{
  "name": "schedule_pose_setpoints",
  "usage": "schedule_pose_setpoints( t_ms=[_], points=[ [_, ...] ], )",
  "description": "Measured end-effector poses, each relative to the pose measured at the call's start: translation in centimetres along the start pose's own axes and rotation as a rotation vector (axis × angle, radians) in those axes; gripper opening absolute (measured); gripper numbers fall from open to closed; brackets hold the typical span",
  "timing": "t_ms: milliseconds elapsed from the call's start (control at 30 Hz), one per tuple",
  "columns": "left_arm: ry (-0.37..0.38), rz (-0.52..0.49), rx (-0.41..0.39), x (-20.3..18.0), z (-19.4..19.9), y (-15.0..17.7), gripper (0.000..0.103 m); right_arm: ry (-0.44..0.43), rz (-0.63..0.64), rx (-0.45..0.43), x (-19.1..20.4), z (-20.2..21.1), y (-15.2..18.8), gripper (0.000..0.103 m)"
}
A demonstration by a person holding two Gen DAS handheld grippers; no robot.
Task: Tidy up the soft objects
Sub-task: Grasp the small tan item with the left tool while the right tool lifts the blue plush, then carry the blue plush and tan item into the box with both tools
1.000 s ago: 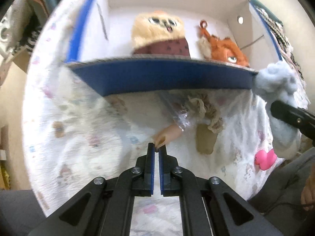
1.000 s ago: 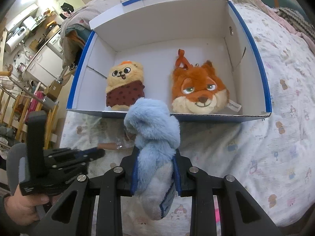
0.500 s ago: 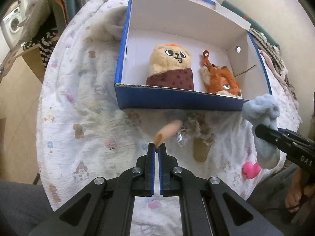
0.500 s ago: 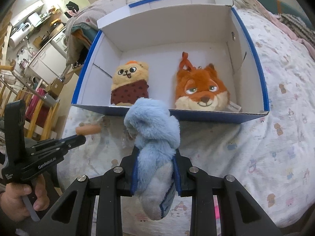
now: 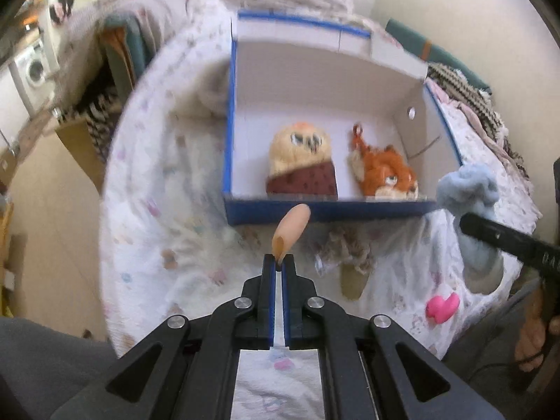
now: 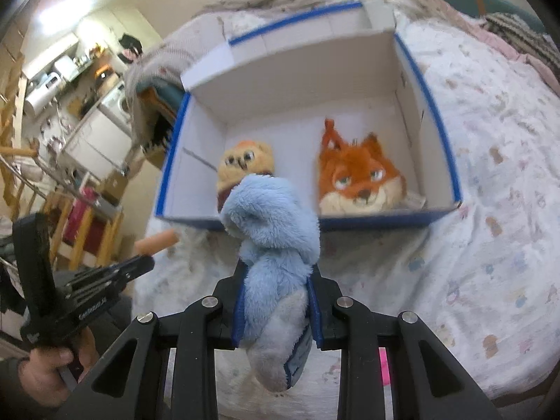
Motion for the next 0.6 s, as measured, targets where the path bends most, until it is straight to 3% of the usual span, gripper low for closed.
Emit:
schedule_pose_setpoints(
  t_ms=[267, 600],
  points=[
    [0.016, -0.022, -0.084, -0.5, 2.6, -4.8, 0.003, -0.007, 0.017, -0.103, 0.2, 3.2, -4.2, 0.03],
    [-0.019, -0.011, -0.096, -0.6, -0.4, -11.6, 0.003, 0.014, 0.016, -0.161, -0.3, 2.2, -10.4, 0.03]
  ],
)
Point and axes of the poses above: each gripper's, at about its wrist camera, not at the fingertips, and z roughly against the way its jaws point, x to its left, y to its underside, the point moved 7 cm from there along -z, roughly the way its jaws point, and after that the axes turned 8 degrees about x, right-handed, at the moved point
